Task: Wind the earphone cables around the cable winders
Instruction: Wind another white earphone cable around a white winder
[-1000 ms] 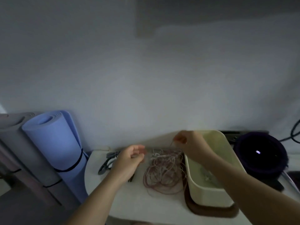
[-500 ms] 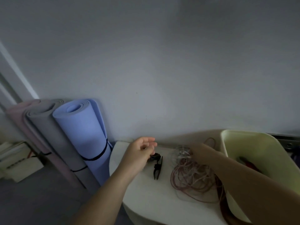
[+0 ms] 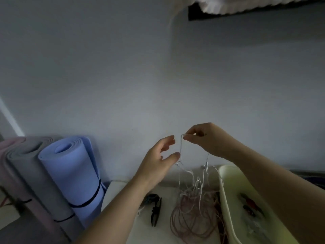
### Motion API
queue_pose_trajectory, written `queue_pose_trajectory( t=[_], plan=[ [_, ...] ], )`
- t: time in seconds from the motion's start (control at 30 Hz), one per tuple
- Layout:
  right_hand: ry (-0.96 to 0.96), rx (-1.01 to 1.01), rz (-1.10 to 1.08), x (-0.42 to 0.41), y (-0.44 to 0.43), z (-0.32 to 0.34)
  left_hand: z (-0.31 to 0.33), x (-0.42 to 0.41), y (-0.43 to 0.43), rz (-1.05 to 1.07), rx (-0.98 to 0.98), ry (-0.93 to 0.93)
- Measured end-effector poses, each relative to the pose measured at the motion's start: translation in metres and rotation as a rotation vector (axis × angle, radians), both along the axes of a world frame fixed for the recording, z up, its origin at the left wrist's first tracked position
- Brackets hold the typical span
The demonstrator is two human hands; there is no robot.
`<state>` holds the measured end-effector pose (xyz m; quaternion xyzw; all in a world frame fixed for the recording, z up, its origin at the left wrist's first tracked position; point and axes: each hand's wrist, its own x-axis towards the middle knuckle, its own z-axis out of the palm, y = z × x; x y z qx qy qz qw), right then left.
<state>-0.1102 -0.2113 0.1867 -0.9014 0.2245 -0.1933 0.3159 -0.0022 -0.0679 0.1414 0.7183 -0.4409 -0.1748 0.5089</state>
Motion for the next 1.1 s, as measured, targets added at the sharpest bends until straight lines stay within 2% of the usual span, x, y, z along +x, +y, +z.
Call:
queue_pose_trajectory(
  t=[0.13, 0.27, 0.37, 0.43, 0.5, 0.53, 0.63, 0.83, 0.9, 1.0, 1.1],
  plan=[
    [-0.132, -0.001, 0.03, -0.01, 0.007, 0.036, 0.036, -0.011, -0.017, -0.066, -0.05, 0.022],
    [-0.356, -0.004, -0.055, -0.015, 0.004, 0.058, 0.048, -0.015, -0.024, 0.016, -0.015, -0.063],
    [-0.509, 0.101, -0.05, -0.02, 0.002, 0.07, 0.043, -0.012, -0.023, 0.045, 0.128, -0.163],
    [-0.527, 0.115, -0.031, -0.022, 0.003, 0.073, 0.04, -0.009, -0.022, 0.01, 0.258, -0.218],
    [-0.466, 0.108, 0.005, -0.023, 0.004, 0.071, 0.042, -0.009, -0.022, 0.012, 0.293, -0.218],
    [-0.415, 0.105, 0.026, -0.023, 0.005, 0.069, 0.045, -0.01, -0.022, 0.047, 0.235, -0.17],
    [-0.249, 0.081, 0.023, -0.023, 0.002, 0.063, 0.063, -0.013, -0.021, 0.126, -0.076, 0.131],
    [-0.094, 0.098, -0.112, -0.021, -0.015, 0.022, 0.106, -0.006, -0.016, 0.087, -0.388, 0.127],
    [-0.041, 0.111, -0.174, -0.019, -0.023, 0.004, 0.113, -0.006, -0.015, 0.045, -0.376, 0.133],
    [0.147, 0.123, -0.252, -0.018, -0.031, -0.017, 0.112, -0.007, -0.014, 0.015, -0.273, 0.081],
    [0.327, 0.355, -0.223, -0.02, -0.029, -0.026, 0.106, -0.006, -0.012, 0.014, -0.199, 0.012]
  ],
)
